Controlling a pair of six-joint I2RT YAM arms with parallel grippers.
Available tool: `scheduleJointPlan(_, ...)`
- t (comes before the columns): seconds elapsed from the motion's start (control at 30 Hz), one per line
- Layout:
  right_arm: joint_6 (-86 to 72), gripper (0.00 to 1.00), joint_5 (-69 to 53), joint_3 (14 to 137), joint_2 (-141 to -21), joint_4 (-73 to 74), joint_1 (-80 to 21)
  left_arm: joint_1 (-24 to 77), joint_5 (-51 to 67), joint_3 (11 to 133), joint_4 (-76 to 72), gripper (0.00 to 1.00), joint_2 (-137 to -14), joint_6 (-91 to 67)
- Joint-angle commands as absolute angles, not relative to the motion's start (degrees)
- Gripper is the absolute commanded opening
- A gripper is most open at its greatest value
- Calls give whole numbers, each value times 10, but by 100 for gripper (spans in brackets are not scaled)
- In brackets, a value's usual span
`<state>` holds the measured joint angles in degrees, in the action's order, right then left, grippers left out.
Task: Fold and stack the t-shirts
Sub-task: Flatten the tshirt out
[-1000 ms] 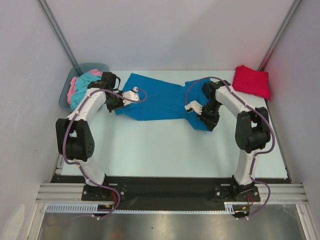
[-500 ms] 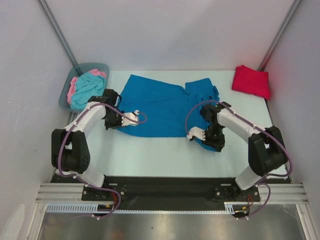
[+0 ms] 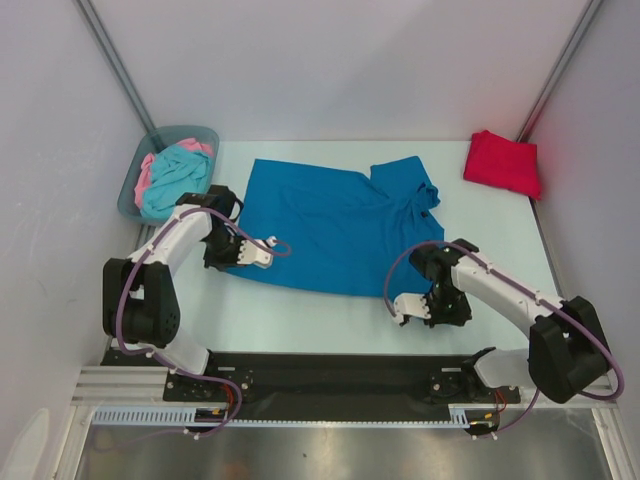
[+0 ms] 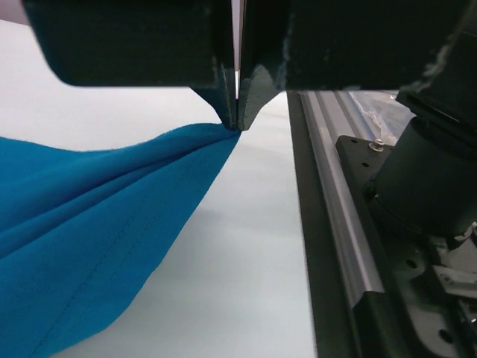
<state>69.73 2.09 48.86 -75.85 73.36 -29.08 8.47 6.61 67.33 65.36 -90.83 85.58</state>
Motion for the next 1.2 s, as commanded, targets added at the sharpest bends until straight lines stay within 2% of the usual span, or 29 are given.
scheduleJointPlan(0.0,713,0,43,467,-731,776,-308,88,54,689,700,0,-897,889)
scheduleJointPlan(0.23,702,0,46,442,-712,776,-325,91,35,677,712,0,-902,895)
scheduleJointPlan(0.93,673,2,91,410,-755,773,-324,91,-32,657,725,0,-929,899)
scheduleJointPlan(0.97,665,29,89,414,-754,770,-323,91,-32,660,723,2,-930,893)
scheduleJointPlan(1.0,663,39,86,426,-751,770,-323,91,-33,663,722,5,-931,890)
scheduleJointPlan(1.07,664,56,82,441,-740,763,-321,88,-41,668,721,20,-934,888)
scheduleJointPlan(1.13,663,64,76,479,-735,753,-313,83,-43,679,720,37,-933,890)
scheduleJointPlan(1.17,661,67,70,497,-738,740,-293,81,-42,687,719,42,-933,891)
